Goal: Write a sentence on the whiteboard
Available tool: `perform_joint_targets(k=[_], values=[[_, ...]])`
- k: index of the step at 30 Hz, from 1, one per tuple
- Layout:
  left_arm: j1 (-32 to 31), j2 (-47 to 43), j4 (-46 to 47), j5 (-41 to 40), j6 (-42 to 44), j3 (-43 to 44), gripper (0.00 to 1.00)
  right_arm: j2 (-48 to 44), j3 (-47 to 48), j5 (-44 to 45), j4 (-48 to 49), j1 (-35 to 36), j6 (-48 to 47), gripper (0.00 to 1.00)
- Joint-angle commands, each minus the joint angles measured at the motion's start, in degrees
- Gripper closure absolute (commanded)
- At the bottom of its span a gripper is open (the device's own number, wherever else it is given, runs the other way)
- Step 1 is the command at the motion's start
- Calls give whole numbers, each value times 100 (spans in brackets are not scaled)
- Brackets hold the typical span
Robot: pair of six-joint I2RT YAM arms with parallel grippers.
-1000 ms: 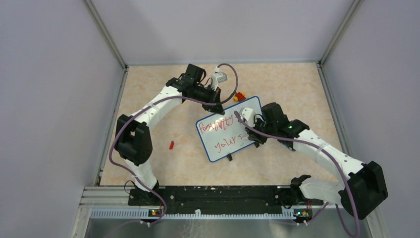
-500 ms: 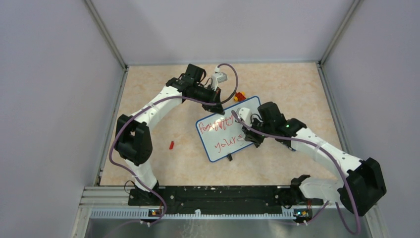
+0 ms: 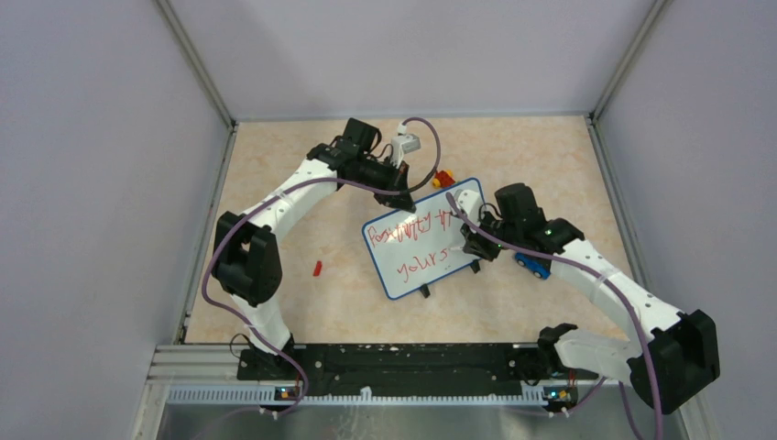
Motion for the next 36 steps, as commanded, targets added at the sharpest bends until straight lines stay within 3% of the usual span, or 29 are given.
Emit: perform_joint_targets(k=[1,22,36], values=[[-172,-15,-109,-58,202,-108,100,55,112,48,69,-24,-58,100],[-171,-28,-100,-66,234,-147,100,288,-73,-21,220,-25,-137,100],[-171,-41,-100,-66,237,-148,100,18,-136,422,208,-66,-164,100]])
